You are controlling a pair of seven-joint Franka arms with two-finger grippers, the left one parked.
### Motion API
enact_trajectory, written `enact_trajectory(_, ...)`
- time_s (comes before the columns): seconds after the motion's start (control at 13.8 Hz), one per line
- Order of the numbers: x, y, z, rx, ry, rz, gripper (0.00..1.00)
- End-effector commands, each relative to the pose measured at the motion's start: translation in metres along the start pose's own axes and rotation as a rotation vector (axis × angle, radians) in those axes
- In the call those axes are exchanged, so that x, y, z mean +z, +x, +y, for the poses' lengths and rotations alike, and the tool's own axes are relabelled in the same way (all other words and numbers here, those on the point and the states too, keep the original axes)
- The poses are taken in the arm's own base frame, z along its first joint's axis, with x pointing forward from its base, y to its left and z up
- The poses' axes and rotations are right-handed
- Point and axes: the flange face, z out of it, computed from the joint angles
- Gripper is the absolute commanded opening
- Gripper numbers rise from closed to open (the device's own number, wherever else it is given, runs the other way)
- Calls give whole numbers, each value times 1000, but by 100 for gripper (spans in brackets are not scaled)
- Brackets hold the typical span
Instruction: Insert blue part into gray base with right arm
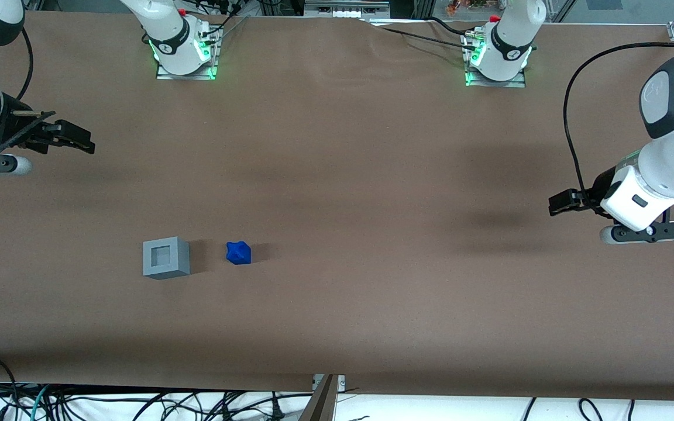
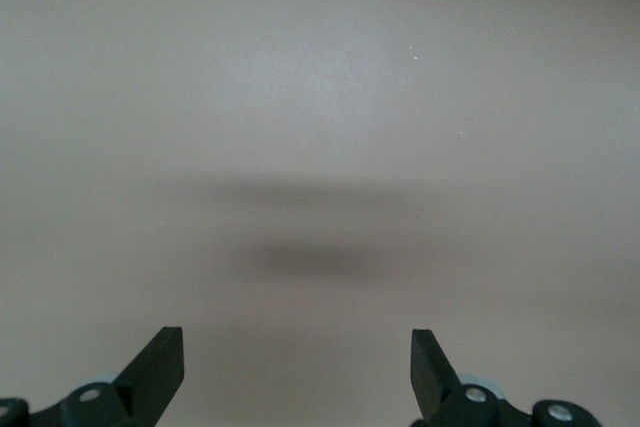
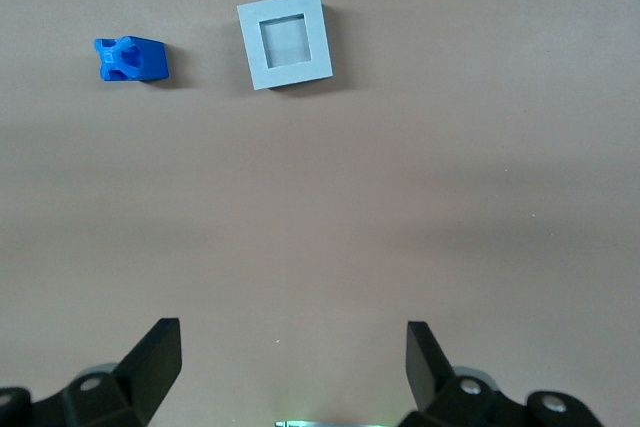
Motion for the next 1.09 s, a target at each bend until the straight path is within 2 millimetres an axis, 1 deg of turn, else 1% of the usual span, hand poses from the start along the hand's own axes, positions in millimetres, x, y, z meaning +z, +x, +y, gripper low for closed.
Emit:
enact_trajectory(0.0, -3, -4, -1, -13, 13, 10, 99)
enact_trajectory(0.22, 2, -1, -2, -12, 15, 14, 99)
enact_trajectory(0.36, 17, 3, -7, -13, 16, 25, 99)
enact_trajectory(0.44, 27, 5, -17, -22, 25, 34, 99)
enact_trajectory(0.51, 37, 7, -20, -19, 31, 44, 99)
enact_trajectory(0.73, 79, 12, -38, -10, 33, 84, 99)
enact_trajectory(0.87, 112, 14, -48, 1, 36, 111, 99)
enact_trajectory(0.94, 132, 16, -62, -5, 41, 124, 99)
enact_trajectory(1.02, 146, 20, -73, 19, 49, 131, 99)
